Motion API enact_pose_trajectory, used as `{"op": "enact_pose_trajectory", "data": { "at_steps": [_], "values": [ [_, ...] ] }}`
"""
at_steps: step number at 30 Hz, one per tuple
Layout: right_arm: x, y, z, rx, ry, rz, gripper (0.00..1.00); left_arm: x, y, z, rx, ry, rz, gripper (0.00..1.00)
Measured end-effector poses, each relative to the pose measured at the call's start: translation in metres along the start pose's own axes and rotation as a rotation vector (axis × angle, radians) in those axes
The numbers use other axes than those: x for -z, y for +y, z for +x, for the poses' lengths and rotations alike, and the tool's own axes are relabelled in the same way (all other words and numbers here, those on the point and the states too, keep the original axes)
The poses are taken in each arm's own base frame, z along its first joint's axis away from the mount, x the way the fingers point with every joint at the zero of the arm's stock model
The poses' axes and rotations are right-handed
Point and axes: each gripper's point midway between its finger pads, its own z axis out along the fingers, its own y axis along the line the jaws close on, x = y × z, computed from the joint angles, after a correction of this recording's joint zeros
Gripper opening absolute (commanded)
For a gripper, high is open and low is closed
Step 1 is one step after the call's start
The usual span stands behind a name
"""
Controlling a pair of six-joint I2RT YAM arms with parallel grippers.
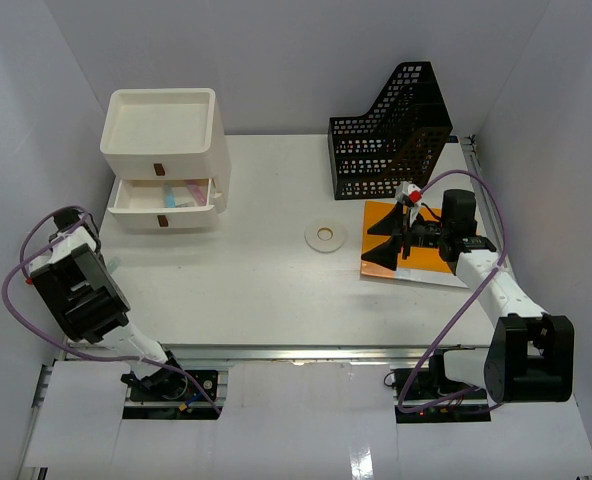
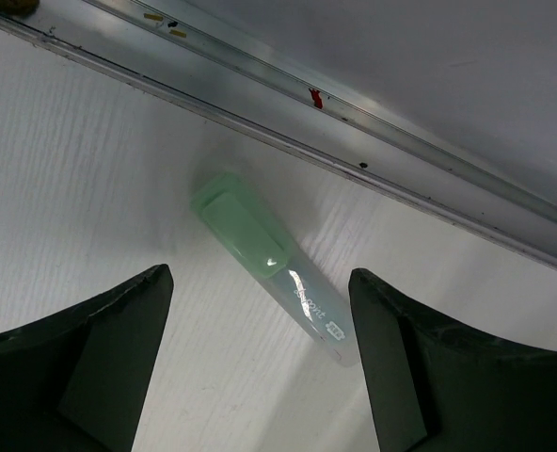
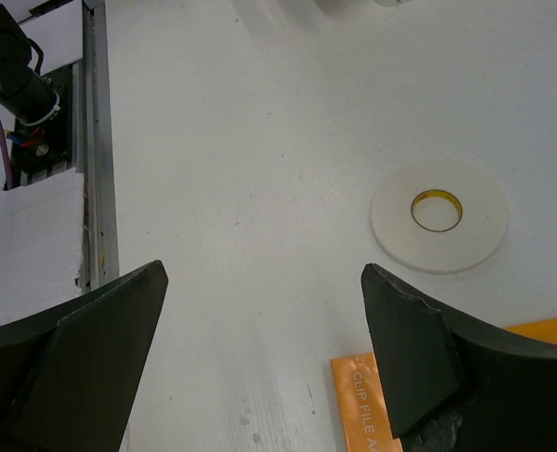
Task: Organize the desk
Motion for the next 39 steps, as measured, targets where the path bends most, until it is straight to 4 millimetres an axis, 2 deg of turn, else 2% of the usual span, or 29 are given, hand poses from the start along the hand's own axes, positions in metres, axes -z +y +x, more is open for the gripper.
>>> {"op": "enact_pose_trajectory", "data": {
  "at_steps": [9, 19, 28, 34, 37, 39],
  "values": [
    [0.0, -0.003, 0.004, -0.006, 0.006, 0.006, 0.9, -0.017, 0.0, 0.009, -0.017, 0.012, -0.049, 0.75],
    [0.001, -0.005, 0.004, 0.001, 0.006, 0.014, 0.9, -0.022, 0.005, 0.012, -0.058, 0.016, -0.063, 0.4],
    [0.004, -0.006, 0.003, -0.003, 0.001, 0.017, 0.9, -0.017, 0.009, 0.016, -0.054, 0.031, 0.035, 0.23],
    [0.005, -0.003, 0.0, 0.005, -0.005, 0.011, 0.9, -0.003, 0.019, 0.026, -0.103, 0.087, 0.128, 0.17],
    [0.005, -0.002, -0.002, 0.012, -0.01, 0.006, 0.9, 0.019, 0.033, 0.033, -0.134, 0.133, 0.21, 0.15],
    [0.006, -0.001, -0.003, 0.015, -0.013, 0.004, 0.9, 0.04, 0.034, 0.033, -0.135, 0.153, 0.295, 0.14]
  ]
}}
